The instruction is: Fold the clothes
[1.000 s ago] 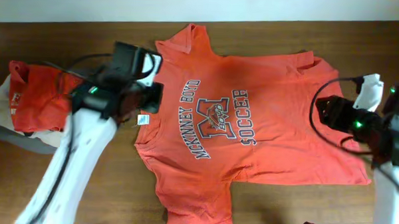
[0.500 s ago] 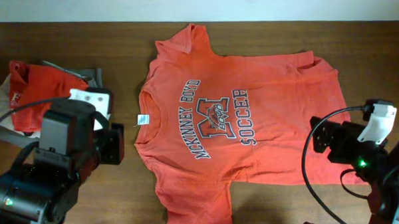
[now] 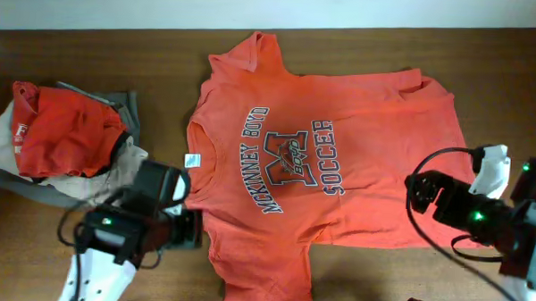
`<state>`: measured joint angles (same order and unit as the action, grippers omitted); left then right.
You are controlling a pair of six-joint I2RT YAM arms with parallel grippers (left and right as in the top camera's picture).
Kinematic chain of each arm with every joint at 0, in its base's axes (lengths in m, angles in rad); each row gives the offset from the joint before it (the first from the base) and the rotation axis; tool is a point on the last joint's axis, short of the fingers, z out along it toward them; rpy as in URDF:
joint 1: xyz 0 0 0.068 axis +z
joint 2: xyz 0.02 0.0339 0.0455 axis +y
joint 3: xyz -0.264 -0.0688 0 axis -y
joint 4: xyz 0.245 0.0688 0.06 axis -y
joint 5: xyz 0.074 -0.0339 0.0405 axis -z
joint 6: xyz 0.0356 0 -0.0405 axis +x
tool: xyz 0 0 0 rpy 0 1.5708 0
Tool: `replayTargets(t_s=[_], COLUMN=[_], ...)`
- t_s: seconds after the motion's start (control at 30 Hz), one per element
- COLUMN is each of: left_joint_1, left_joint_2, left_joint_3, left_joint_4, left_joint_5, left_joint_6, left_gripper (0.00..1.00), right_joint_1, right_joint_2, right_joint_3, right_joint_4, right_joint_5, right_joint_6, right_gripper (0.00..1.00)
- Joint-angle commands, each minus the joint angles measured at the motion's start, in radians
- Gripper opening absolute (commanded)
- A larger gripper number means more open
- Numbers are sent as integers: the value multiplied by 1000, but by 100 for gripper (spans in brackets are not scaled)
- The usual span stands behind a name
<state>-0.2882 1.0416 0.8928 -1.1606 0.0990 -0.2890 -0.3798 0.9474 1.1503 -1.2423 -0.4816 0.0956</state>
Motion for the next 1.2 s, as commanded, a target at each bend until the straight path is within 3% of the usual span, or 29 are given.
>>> replayTargets(t_s=[0.0,0.13,0.5,0.8,0.93,1.07,1.1,1.17], left_joint_1=[1,-1,-174,-407,-452,-452,-452,-452], left_joint_2=[-7,-7,-5,140,287,383,401,427], left_joint_3=[-106,-203,-284,-284,-284,-284,-283,-283], left_joint_4=[23,24,117,179,255,311,323,335], left_joint_5=[213,378,322,191,193,215,229,246], left_joint_6=[-48,-47,35,-115,-194,-197,-197,-196], left_gripper=[65,65,65,64,64,64,61,44], right_joint_1=[8,8,8,8,8,8,8,8], right_joint_2=[79,169,183,183,183,183,183,183], right_joint_3=[11,11,11,11,11,11,11,11], right_joint_4=[-57,-82,-79,-90,-90,-90,-90,-90], right_joint_5=[79,79,78,71,71,72,72,72], right_joint_6=[41,39,-13,-13,-13,-14,-14,-13], right_gripper=[99,99,99,99,99,99,99,99])
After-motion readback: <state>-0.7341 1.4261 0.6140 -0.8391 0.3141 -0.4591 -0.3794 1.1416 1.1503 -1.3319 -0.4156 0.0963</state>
